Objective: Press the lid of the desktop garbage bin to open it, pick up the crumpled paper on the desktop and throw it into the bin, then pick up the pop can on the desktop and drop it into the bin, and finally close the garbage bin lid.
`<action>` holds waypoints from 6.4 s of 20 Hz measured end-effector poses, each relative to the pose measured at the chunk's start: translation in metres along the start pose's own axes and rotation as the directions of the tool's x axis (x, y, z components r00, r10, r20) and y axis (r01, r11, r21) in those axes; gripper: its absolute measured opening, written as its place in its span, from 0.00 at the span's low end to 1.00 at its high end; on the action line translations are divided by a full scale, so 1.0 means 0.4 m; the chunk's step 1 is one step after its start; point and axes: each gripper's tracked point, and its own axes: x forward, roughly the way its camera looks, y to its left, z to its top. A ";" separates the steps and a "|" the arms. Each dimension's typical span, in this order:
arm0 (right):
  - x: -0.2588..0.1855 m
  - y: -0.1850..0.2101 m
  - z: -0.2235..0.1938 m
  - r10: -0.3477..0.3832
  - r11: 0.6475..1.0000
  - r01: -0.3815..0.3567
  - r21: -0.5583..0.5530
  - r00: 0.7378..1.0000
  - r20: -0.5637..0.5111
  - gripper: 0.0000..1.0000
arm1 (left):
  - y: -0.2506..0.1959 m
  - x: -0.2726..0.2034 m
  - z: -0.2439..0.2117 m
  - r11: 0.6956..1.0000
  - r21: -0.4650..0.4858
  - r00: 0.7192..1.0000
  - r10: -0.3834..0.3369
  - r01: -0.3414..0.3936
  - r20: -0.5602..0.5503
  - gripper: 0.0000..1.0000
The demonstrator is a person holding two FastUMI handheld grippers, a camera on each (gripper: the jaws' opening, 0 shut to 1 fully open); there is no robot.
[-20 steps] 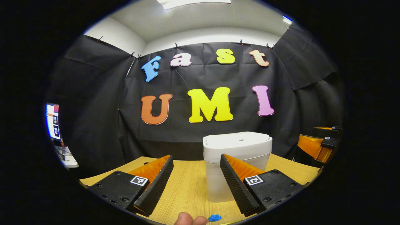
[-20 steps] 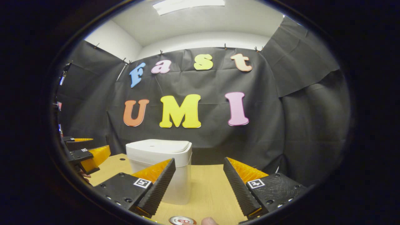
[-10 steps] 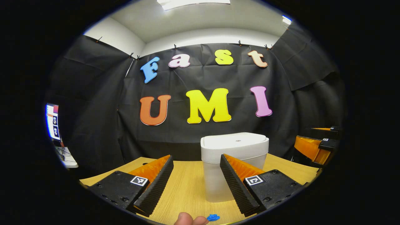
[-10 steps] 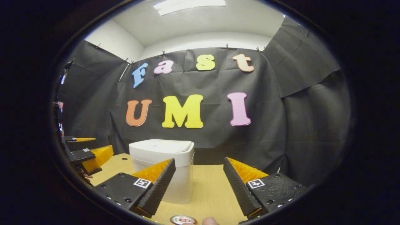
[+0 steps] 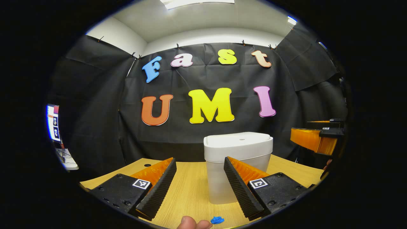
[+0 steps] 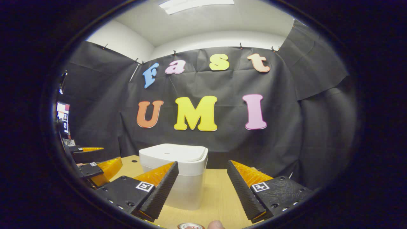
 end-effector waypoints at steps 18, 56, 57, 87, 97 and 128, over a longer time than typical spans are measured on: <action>0.288 0.200 -0.003 0.171 0.985 -0.168 0.032 0.959 -0.226 0.10 | 0.122 -0.018 -0.040 0.997 -0.008 0.997 0.073 -0.074 -0.023 0.96; -0.044 -0.012 -0.074 -0.006 0.999 0.005 0.050 1.000 0.015 0.96 | -0.003 -0.017 -0.189 0.998 -0.065 0.990 -0.033 0.025 -0.135 0.97; -0.046 -0.014 -0.086 -0.006 0.998 0.005 0.057 1.000 0.002 0.96 | -0.010 -0.021 -0.208 0.998 -0.060 0.989 -0.041 0.032 -0.145 0.97; -0.212 -0.125 -0.382 -0.076 0.994 0.085 0.068 0.988 -0.135 0.95 | -0.102 -0.133 -0.656 0.998 -0.055 0.800 -0.038 0.007 -0.599 0.74; -0.226 -0.027 -0.420 -0.003 0.998 0.015 0.068 0.985 -0.171 0.96 | -0.116 -0.136 -0.660 0.997 -0.080 0.808 -0.066 0.023 -0.585 0.32; -0.214 0.043 -0.749 0.027 0.990 0.042 0.131 0.876 -0.481 0.96 | -0.032 -0.084 -0.402 0.985 -0.172 0.933 -0.053 -0.010 -0.357 0.32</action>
